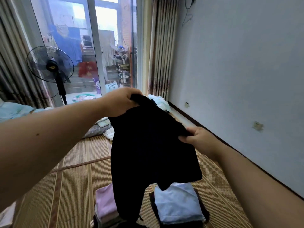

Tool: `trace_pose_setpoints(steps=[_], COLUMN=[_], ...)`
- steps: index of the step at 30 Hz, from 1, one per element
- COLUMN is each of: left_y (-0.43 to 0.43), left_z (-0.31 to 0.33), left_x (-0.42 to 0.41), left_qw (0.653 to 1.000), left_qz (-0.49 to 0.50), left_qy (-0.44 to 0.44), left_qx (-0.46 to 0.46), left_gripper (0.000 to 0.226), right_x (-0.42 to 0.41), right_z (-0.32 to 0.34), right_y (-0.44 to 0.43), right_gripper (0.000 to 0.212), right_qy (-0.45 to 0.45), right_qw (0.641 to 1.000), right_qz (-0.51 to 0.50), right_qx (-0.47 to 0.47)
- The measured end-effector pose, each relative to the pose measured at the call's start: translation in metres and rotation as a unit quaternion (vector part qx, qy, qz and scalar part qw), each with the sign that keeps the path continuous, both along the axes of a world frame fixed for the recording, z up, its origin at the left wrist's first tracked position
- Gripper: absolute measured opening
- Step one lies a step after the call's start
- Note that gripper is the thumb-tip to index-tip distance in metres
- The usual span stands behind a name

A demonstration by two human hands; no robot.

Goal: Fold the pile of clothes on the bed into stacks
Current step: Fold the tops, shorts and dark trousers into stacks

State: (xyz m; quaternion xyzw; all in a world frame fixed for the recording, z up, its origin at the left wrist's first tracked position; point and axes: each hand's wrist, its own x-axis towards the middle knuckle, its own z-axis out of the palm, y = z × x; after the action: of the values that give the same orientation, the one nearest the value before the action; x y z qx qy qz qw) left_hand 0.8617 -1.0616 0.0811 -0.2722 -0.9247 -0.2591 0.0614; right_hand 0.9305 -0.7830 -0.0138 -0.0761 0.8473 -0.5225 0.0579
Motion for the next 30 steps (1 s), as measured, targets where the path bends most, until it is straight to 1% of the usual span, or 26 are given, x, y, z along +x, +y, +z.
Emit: trace_pose_setpoints(steps=[2,3,5,6,8,11,14,17,21,23,28,30], left_y=[0.009,0.017,0.035,0.051,0.082,0.141,0.214,0.286,0.376,0.412,0.473,0.482], left_z=[-0.001,-0.002,-0.006,-0.011,-0.022,-0.038,-0.048,-0.056,-0.065,-0.069,-0.084,-0.098], left_x=[-0.011,-0.018,-0.028,-0.036,-0.051,-0.073,-0.096,-0.118,-0.143,-0.149,-0.141,-0.133], left_qw=[1.0,1.0,0.999,0.999,0.999,0.998,0.998,0.997,0.997,0.996,0.993,0.992], left_qz=[0.0,-0.001,-0.001,-0.007,-0.017,-0.034,-0.04,-0.03,-0.038,-0.046,-0.086,-0.105], left_qy=[0.01,0.018,0.034,0.033,0.032,0.039,0.054,0.072,0.051,0.047,0.022,0.008], left_qx=[-0.012,-0.018,-0.033,-0.036,-0.038,-0.038,-0.018,0.018,0.046,0.062,0.078,0.075], left_gripper=[0.012,0.013,0.021,0.02,0.01,0.012,0.018,0.024,0.022,0.023,0.029,0.03], right_x=[-0.001,-0.001,-0.003,-0.006,-0.014,-0.027,-0.042,-0.06,-0.074,-0.074,-0.06,-0.05], right_z=[-0.006,-0.009,-0.012,-0.014,-0.019,-0.027,-0.03,-0.032,-0.037,-0.04,-0.052,-0.063], right_y=[0.013,0.021,0.036,0.048,0.073,0.119,0.18,0.243,0.318,0.349,0.401,0.41], right_gripper=[0.009,0.016,0.027,0.028,0.026,0.019,0.021,0.021,0.036,0.038,0.035,0.032], right_qy=[0.047,0.073,0.097,0.099,0.104,0.104,0.088,0.079,0.071,0.074,0.085,0.08], right_qw=[0.997,0.994,0.987,0.982,0.97,0.942,0.913,0.902,0.879,0.87,0.844,0.844], right_qz=[-0.061,-0.087,-0.126,-0.149,-0.198,-0.272,-0.323,-0.352,-0.394,-0.415,-0.463,-0.47], right_qx=[-0.013,-0.001,0.035,0.055,0.099,0.17,0.231,0.236,0.258,0.255,0.256,0.246])
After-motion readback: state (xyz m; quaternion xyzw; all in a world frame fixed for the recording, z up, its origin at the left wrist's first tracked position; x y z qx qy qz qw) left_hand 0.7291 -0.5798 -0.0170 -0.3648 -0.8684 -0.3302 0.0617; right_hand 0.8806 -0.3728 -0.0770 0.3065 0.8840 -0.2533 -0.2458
